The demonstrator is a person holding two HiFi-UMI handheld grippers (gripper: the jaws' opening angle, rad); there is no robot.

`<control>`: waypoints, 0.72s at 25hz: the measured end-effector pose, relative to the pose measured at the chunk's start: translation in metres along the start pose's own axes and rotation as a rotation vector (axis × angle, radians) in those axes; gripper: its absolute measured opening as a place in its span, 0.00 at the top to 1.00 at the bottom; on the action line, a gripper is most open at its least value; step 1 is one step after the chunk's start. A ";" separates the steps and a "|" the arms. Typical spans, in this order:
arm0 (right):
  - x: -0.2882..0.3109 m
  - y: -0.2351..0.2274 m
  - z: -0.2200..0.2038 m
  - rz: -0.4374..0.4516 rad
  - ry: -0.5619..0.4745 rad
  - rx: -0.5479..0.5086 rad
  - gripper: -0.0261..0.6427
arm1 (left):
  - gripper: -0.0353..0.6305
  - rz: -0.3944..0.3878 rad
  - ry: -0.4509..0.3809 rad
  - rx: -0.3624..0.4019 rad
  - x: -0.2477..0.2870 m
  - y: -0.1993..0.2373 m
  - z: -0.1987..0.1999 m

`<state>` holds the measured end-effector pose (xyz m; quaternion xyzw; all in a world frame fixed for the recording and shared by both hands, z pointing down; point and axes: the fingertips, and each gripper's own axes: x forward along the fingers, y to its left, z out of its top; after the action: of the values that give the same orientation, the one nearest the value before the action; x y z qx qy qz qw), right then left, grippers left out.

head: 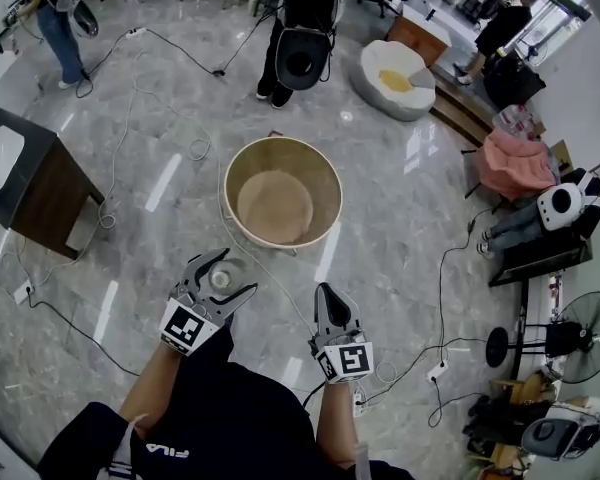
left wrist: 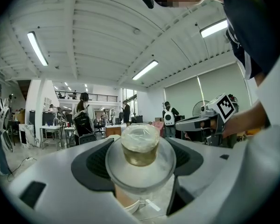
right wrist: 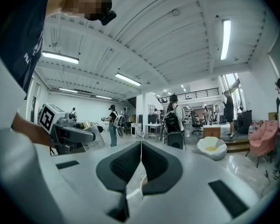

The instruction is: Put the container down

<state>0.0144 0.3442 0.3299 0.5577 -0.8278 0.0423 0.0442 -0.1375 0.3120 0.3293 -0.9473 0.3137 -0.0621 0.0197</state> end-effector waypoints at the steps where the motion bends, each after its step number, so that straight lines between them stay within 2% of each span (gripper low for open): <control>1: 0.011 -0.001 0.002 -0.001 0.003 -0.003 0.92 | 0.41 -0.005 0.002 -0.001 0.004 0.010 0.000; 11: 0.089 -0.020 0.028 -0.053 -0.023 -0.015 0.92 | 0.41 -0.081 -0.032 0.035 0.056 0.085 0.024; 18: 0.107 -0.044 0.031 -0.059 -0.026 -0.003 0.92 | 0.41 -0.106 -0.036 0.037 0.087 0.092 0.033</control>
<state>0.0142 0.2260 0.3125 0.5822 -0.8116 0.0327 0.0355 -0.1183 0.1861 0.2989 -0.9630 0.2616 -0.0516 0.0395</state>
